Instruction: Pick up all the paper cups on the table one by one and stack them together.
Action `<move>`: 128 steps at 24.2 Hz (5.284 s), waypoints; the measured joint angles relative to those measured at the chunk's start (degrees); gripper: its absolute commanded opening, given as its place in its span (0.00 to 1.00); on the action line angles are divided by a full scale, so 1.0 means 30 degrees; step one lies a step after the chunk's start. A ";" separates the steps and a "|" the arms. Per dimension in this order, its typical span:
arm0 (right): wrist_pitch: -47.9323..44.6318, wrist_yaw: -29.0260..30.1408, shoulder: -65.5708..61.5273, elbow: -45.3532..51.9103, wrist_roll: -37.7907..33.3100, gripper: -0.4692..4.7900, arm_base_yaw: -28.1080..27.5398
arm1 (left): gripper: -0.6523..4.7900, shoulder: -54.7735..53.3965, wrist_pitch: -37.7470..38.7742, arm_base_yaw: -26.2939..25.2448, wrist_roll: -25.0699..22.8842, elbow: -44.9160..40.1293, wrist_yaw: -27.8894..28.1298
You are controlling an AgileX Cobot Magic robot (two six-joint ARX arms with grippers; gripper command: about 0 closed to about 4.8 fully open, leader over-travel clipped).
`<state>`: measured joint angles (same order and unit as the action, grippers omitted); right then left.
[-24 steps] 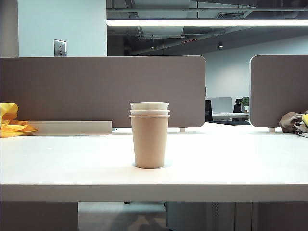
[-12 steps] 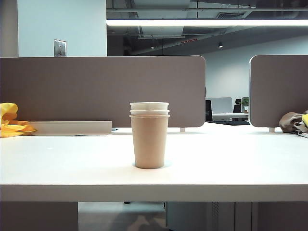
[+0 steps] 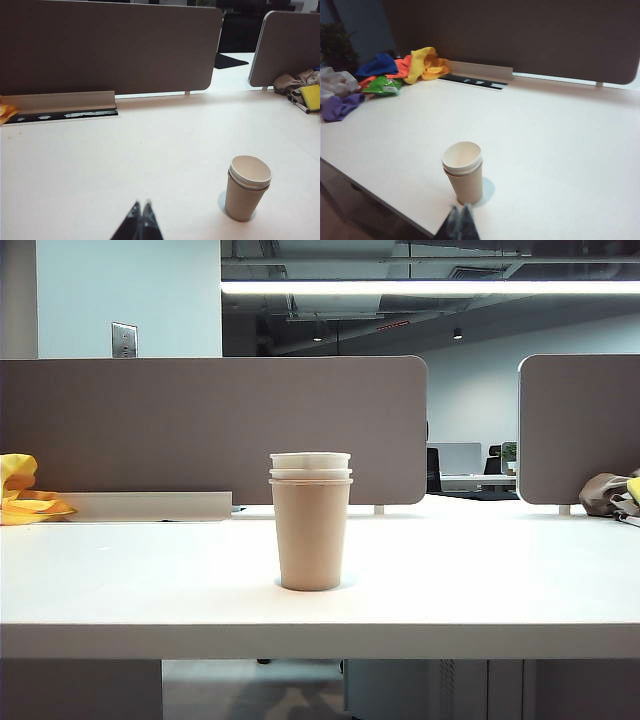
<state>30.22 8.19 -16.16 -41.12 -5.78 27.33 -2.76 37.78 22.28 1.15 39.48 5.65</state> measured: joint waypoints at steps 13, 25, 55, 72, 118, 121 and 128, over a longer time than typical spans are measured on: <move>0.1341 -0.1027 0.4065 0.2936 0.0015 0.09 0.0022 | 0.11 0.0823 0.0510 0.0000 0.0430 -0.1428 0.0685; 0.1093 -0.0211 0.4262 0.4175 0.0015 0.09 0.0022 | 0.11 0.0831 0.0648 0.0000 0.0408 -0.1464 0.0685; -0.2448 0.2317 0.5348 0.5442 0.0015 0.09 0.0007 | 0.11 0.0772 -0.0969 0.0000 0.0393 -0.1734 -0.0168; -0.5544 0.2783 0.5348 0.7963 0.0015 0.09 -0.0015 | 0.11 0.0831 -0.6776 0.0000 0.0372 -0.7235 -0.0372; -0.8378 0.2783 0.5355 1.3544 0.0007 0.09 0.0073 | 0.11 0.0831 -0.9493 0.0000 0.0357 -1.3078 -0.0539; -0.7963 0.2783 0.5355 1.3544 0.0007 0.09 0.0073 | 0.11 0.0831 -0.9289 0.0000 0.0364 -1.3041 -0.0568; -0.7089 0.2783 0.5348 1.3544 0.0007 0.09 0.0073 | 0.11 0.0831 -0.9282 0.0000 0.0357 -1.3041 -0.0597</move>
<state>8.95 16.53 -0.12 -0.49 -5.76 27.55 -0.27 9.93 22.28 2.22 0.36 3.86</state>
